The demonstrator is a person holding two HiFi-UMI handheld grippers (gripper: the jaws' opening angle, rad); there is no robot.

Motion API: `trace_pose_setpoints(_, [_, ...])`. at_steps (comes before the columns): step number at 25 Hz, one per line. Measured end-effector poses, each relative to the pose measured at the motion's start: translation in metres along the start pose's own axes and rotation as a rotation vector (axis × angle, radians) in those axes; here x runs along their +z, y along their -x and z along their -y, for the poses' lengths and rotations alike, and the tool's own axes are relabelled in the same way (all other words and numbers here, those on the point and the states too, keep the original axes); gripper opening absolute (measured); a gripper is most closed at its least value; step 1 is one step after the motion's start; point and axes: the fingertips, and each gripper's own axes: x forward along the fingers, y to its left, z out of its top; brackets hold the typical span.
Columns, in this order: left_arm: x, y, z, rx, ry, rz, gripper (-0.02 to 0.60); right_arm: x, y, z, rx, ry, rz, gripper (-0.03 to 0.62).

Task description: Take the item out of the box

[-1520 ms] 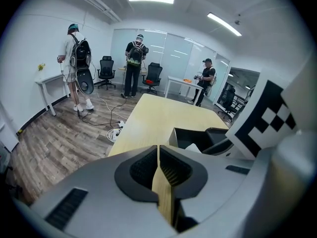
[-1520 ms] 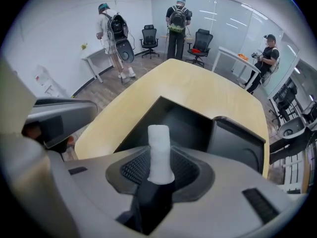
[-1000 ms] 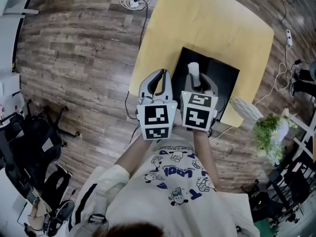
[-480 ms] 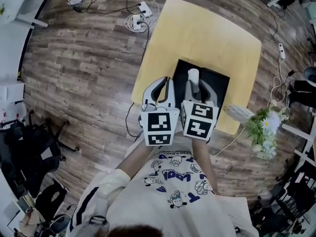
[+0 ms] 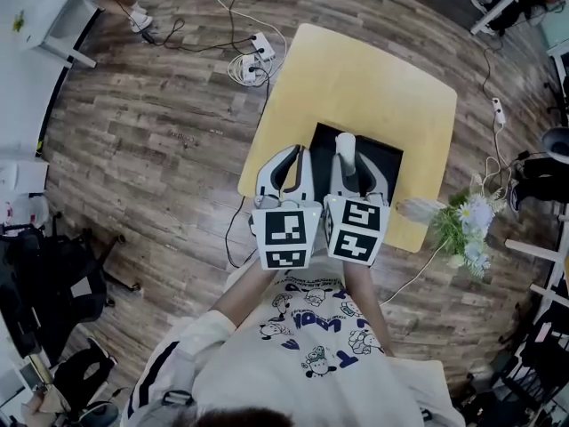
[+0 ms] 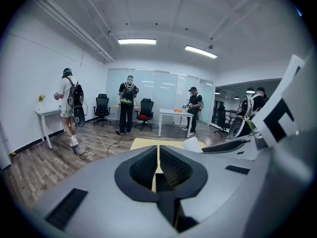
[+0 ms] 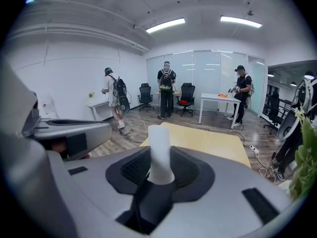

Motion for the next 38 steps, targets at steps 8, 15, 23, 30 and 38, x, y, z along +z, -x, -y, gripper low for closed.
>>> trace_pose_setpoints(8, [0.018, 0.016, 0.011, 0.003, -0.023, 0.063, 0.025, 0.018, 0.021, -0.003, 0.025, 0.001, 0.104, 0.140])
trace_pose_setpoints(15, [0.032, 0.027, 0.011, 0.017, -0.033, 0.112, 0.025, 0.035, 0.039, -0.003, 0.028, 0.005, 0.197, 0.140])
trace_pose_setpoints(23, [0.046, 0.041, 0.011, 0.025, -0.050, 0.163, 0.025, 0.053, 0.058, -0.008, 0.027, 0.016, 0.304, 0.140])
trace_pose_setpoints(30, [0.054, 0.048, 0.011, 0.025, -0.052, 0.198, 0.025, 0.066, 0.069, -0.011, 0.032, 0.026, 0.395, 0.140])
trace_pose_setpoints(38, [0.058, 0.053, 0.017, 0.005, -0.054, 0.235, 0.025, 0.074, 0.080, -0.013, 0.034, 0.031, 0.472, 0.140])
